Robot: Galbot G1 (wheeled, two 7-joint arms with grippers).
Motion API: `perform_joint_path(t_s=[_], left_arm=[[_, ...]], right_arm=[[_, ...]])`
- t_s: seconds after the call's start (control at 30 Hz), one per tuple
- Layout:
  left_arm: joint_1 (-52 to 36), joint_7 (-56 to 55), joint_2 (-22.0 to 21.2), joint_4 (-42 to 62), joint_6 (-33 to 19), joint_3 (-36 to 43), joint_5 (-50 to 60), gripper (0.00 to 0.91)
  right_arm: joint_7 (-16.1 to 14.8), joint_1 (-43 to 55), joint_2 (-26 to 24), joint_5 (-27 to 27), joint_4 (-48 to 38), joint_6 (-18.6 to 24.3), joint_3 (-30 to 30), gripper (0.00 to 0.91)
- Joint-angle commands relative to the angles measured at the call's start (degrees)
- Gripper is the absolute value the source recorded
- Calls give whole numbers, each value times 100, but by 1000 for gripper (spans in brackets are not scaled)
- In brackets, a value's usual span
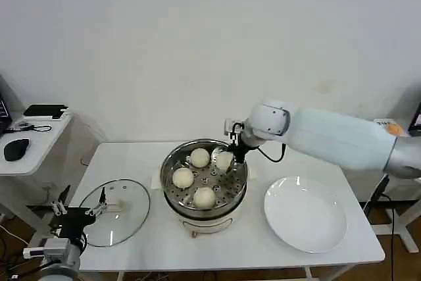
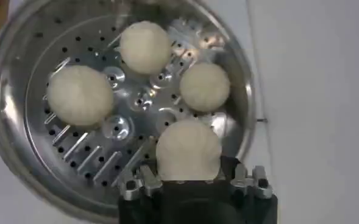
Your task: Take steamed baozi put them in steamer then cover it.
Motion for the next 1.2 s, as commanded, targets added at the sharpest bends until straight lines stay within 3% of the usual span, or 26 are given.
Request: perform_joint_path(t_s=[0.03,0.37,0.4,0.43,0.73,0.83,1.0,1.1,1.2], left_arm=[[-2,3,0,12,-3,5,3,907],[11,6,-1,18,-9,-26,-6,907],[10,7,-7,15,-10,-22,-3,907],[8,6,-10,13,-11,-15,-3,907],[18,0,-27,4,-9,-14,0,907],[21,1,-28,10,-9,-16,0,907],[26,5,-68,20,-16,-21,-5,907],[30,1,-101,10,-17,-3,-12,907],[22,-5,-138,-4,-13,22,-1,907]], right_arm=[[171,-306,231,82,-115,-181,-8,705],[173,-367,216,-42,-152,-177,25,715],[180,-371,206,-56,-147,-176,34,756],[195,-372,194,-58,-139,-176,42,907],[489,-292,7,71,155,-177,284,907],[713,-250,-102,110,348,-175,383,907],[1435,-358,-469,-96,896,29,743,907],[2526,-571,-756,273,1222,259,985,907],[3100,-1137,-1085,249,1619,732,1537,907]])
